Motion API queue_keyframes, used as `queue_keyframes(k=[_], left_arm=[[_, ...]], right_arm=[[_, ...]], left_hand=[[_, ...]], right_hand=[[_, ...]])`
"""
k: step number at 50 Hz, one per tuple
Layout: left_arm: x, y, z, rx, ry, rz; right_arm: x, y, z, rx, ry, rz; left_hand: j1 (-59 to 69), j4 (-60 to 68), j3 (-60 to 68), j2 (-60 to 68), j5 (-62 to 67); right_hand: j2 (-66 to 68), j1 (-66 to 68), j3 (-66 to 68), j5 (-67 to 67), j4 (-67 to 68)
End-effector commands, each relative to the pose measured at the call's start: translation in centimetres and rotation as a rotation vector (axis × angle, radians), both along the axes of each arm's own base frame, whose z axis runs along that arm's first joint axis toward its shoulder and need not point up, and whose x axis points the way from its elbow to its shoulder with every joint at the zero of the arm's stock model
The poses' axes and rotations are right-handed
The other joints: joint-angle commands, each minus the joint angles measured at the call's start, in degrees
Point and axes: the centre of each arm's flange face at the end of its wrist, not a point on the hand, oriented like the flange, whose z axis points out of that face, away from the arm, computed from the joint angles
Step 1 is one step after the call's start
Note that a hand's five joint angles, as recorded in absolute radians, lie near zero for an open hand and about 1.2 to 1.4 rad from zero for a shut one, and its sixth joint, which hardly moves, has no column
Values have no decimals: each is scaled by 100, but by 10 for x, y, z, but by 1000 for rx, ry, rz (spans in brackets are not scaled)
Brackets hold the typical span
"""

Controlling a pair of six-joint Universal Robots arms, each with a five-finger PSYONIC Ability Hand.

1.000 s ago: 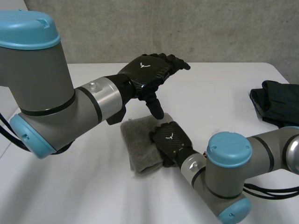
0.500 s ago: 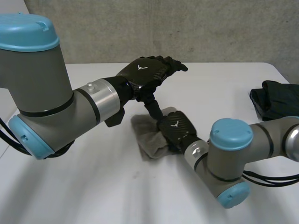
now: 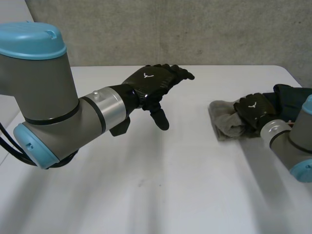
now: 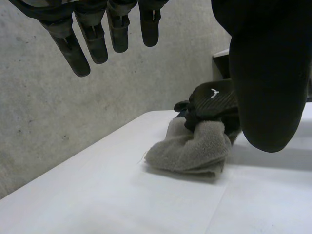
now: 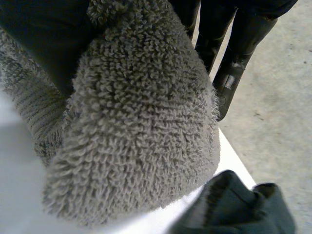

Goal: Fold the laundry.

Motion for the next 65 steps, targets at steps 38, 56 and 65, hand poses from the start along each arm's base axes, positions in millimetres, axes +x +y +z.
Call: queue_keyframes(k=[38, 56, 65], left_arm=[[6, -11, -23, 28, -17, 58], [7, -12, -17, 11, -7, 64], [13, -11, 3, -13, 34, 98]], right_arm=[[-187, -133, 12, -118, -133, -163], [-222, -117, 43, -122, -74, -231], [-232, -103, 138, -288, -27, -474]], left_hand=[[13, -84, -118, -80, -190], [-4, -100, -135, -97, -206], [-37, -134, -168, -131, -240]], right_hand=[[1370, 2921, 1615, 1877, 1256], [-5630, -4079, -5385, -5123, -5744], [-5630, -4079, -5385, -5123, -5744]])
